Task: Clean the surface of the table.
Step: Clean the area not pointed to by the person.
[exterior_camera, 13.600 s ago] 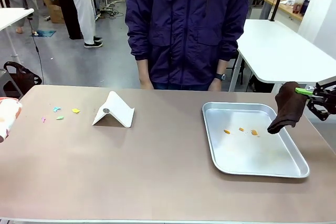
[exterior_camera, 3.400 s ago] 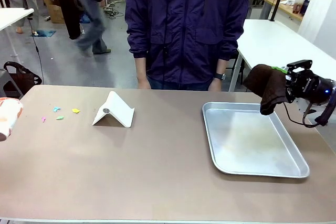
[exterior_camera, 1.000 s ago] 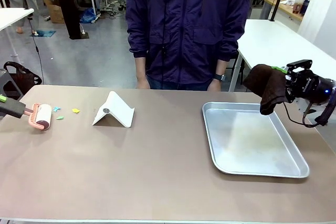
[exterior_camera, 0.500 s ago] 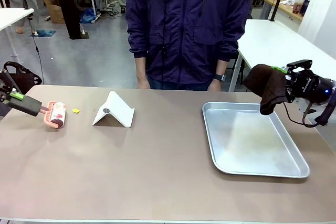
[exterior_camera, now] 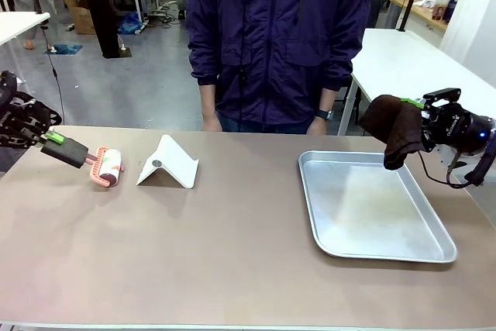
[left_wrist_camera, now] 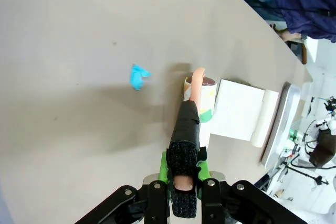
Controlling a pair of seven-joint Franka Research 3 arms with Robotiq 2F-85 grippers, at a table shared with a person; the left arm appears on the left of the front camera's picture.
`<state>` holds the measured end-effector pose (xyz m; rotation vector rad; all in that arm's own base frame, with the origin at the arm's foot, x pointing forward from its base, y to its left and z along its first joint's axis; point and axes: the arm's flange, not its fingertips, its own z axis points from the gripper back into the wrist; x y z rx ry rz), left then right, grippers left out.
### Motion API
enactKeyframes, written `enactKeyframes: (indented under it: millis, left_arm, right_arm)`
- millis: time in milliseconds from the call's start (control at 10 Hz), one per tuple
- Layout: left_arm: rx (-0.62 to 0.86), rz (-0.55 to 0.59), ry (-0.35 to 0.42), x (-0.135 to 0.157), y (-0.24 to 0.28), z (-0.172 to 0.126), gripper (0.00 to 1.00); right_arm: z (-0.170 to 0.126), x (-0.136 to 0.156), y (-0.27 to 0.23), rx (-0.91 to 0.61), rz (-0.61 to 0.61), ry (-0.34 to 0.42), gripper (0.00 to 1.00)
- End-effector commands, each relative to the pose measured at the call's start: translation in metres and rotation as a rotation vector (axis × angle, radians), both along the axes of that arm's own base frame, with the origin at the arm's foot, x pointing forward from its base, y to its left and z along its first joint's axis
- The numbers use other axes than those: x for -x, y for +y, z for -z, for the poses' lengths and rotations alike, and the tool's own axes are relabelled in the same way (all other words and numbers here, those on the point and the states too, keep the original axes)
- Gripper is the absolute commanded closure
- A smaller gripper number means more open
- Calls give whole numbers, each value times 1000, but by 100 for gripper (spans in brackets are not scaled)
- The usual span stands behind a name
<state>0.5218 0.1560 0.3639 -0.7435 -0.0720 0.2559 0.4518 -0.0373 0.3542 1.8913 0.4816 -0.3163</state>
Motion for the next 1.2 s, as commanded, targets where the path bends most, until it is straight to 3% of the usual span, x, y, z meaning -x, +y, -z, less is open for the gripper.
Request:
enactKeyframes:
  millis: [0, 200, 300, 700, 900, 1100]
  left_arm:
    - [-48, 10, 17, -6, -6, 20, 78]
    - [-41, 25, 11, -4, -9, 17, 78]
    - [-12, 41, -33, 4, -9, 6, 78]
    - [253, 180, -385, 82, 9, -82, 78]
    - [351, 237, -380, 122, 33, -98, 78]
    - [377, 222, -364, 161, 57, -96, 78]
  right_arm:
    - [-7, -2, 4, -7, 18, -8, 88]
    - [-7, -2, 4, -7, 18, -8, 88]
    - [-7, -2, 4, -7, 18, -8, 88]
    - [-7, -2, 4, -7, 18, -8, 88]
    - [-7, -2, 4, -7, 18, -8, 88]
    - [-7, -2, 4, -7, 18, -8, 88]
